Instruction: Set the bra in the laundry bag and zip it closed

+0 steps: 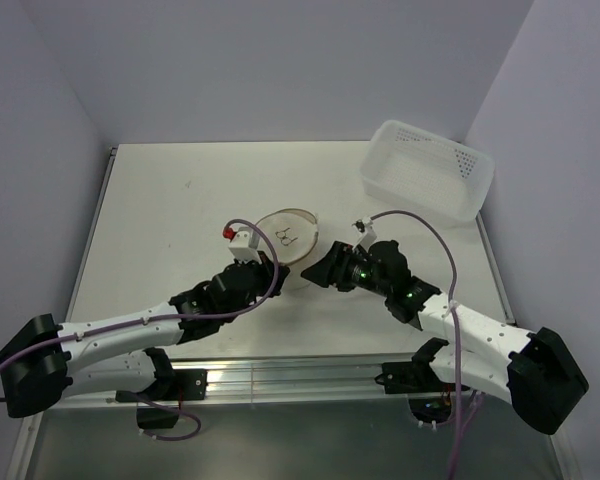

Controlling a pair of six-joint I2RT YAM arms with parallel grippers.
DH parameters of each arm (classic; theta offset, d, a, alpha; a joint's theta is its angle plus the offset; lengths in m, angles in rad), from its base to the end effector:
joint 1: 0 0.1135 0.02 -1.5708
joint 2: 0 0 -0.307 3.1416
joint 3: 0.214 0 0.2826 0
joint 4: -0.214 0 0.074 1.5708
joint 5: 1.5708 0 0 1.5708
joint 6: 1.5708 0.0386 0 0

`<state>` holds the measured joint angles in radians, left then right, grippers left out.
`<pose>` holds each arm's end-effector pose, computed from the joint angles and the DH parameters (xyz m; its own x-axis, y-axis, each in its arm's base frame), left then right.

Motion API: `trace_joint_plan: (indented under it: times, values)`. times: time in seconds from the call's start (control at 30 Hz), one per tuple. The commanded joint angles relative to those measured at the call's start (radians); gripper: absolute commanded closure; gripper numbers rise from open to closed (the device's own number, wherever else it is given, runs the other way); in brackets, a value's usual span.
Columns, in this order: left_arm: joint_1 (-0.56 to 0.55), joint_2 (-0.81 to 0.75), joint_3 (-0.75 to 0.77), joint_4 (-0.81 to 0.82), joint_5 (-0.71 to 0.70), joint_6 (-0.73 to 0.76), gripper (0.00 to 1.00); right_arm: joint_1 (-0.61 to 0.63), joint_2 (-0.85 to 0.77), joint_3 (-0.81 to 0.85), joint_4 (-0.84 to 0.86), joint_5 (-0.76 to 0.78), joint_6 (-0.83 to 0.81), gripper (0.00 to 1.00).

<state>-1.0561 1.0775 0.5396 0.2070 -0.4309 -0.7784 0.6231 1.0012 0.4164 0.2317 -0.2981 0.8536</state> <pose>0.1350 -0.2059 0.2585 -0.5326 -0.3541 -0.7687 0.3124 0.7619 -0.5674 0.1736 0.1387 0.2313 -0.7736 0.3312 -0.5402 -0.3021 0.5566 0.7739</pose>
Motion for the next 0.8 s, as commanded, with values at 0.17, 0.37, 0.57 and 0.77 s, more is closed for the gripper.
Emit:
trace_joint_plan:
  times: [0.17,0.37,0.57,0.77]
  values:
    - [-0.015,0.055,0.045,0.107,0.011,-0.009,1.00,0.055,0.025,0.042,0.184,0.086,0.094,0.35]
    - [-0.019,0.068,0.056,0.123,0.041,0.014,1.00,0.052,0.097,0.059,0.250,0.099,0.120,0.45]
    - [-0.024,0.078,0.040,0.120,0.034,0.027,1.00,0.053,0.105,0.081,0.224,0.125,0.113,0.71]
    - [-0.024,0.062,0.016,0.097,0.000,0.027,1.00,0.047,0.096,0.068,0.209,0.148,0.104,0.90]
